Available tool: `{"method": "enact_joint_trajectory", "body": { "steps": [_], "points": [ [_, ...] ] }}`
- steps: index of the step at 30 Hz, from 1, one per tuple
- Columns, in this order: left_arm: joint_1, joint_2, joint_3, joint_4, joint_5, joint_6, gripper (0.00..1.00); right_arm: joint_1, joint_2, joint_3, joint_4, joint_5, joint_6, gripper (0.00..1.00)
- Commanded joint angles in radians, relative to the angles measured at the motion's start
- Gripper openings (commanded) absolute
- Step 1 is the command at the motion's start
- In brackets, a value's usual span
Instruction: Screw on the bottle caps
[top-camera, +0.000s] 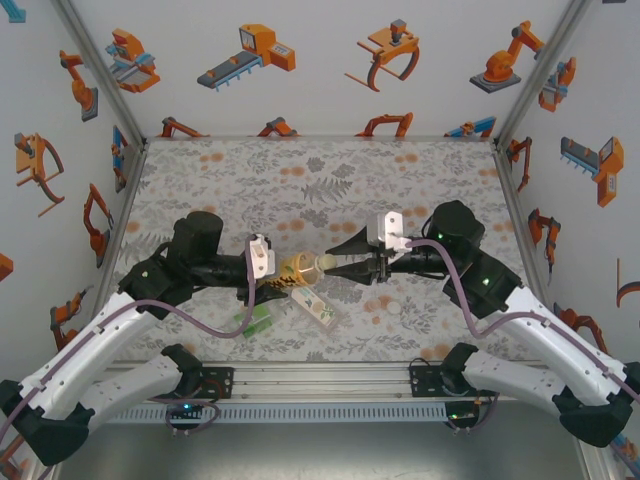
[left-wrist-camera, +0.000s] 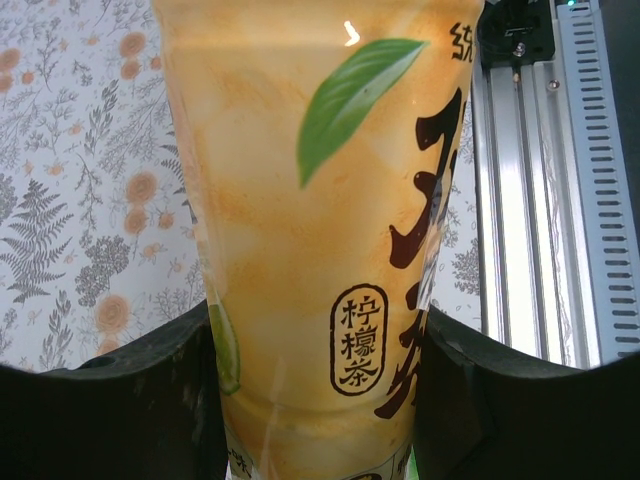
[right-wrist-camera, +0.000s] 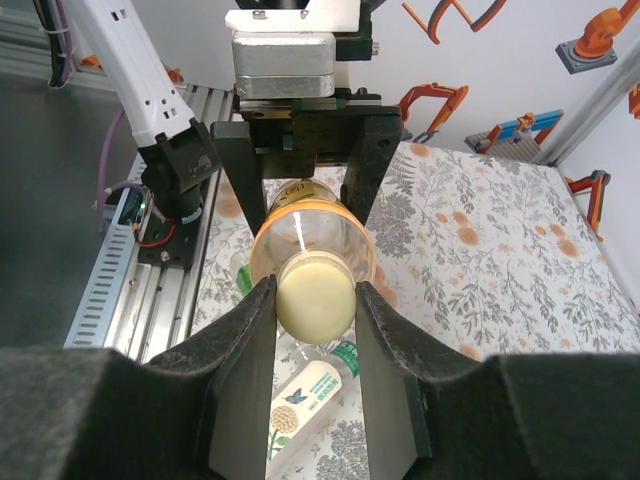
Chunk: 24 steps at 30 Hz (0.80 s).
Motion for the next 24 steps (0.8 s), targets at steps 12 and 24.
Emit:
{"method": "enact_joint_trajectory", "body": {
  "steps": [12,24],
  "points": [
    [-0.001,0.006,-0.005,0.049,0.053,-0.003,0.0,0.008,-0.016,0.008,-0.024,-0.016,-0.012,0.04],
    [-0.001,0.002,-0.006,0.067,0.058,-0.012,0.0,0.007,-0.012,0.01,-0.014,-0.003,-0.009,0.0]
  ]
}}
